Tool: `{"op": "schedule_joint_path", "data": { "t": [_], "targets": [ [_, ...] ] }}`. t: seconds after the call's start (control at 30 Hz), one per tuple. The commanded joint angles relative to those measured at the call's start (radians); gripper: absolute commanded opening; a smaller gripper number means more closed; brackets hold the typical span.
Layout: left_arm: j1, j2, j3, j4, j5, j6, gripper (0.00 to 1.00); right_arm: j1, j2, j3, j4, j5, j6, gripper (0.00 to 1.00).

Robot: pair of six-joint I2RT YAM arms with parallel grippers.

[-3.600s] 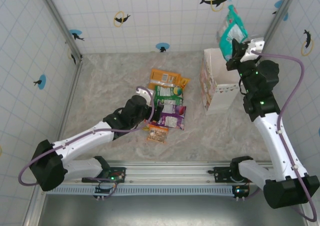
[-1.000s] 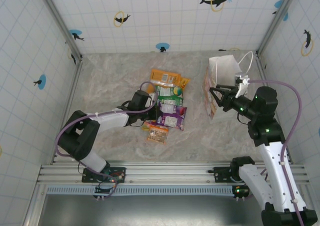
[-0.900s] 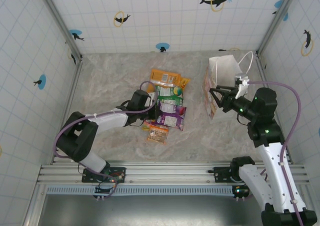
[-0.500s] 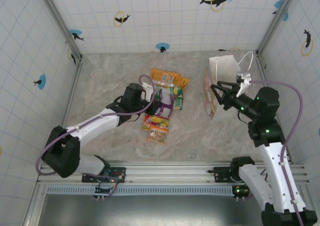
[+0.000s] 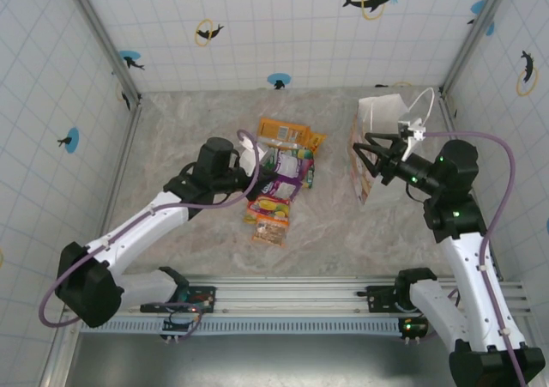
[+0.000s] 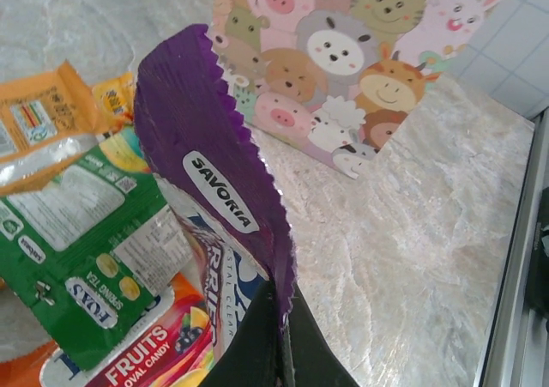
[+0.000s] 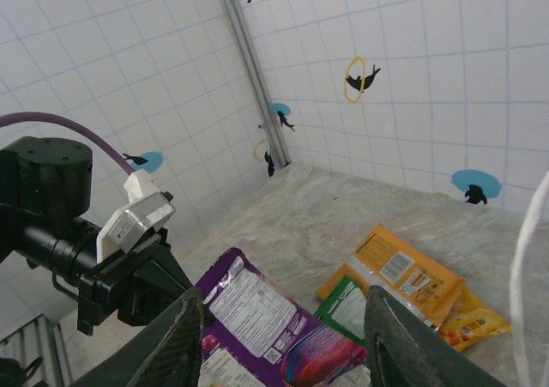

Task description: Place the snacks into the paper bag

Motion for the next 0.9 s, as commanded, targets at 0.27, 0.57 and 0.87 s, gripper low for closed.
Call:
{"op": "schedule_joint_path", "data": {
  "t": [0.27, 0.57, 0.87],
  "targets": [
    [-0.006, -0.102, 0.012, 0.125, 0.107, 0.09, 0.0, 0.015, 0.068, 0.082, 0.048, -0.133, -0.023, 0.57],
    [-0.006, -0.121, 0.039, 0.05, 0.156, 0.271, 0.0, 0.148, 0.184, 0.222, -0.195, -0.026, -0.243, 0.62],
    [-0.015, -0.137, 0.075, -0.081, 0.142, 0.492, 0.0, 0.451, 0.321, 0.346, -0.462, 0.227, -0.625, 0.65]
  ]
}}
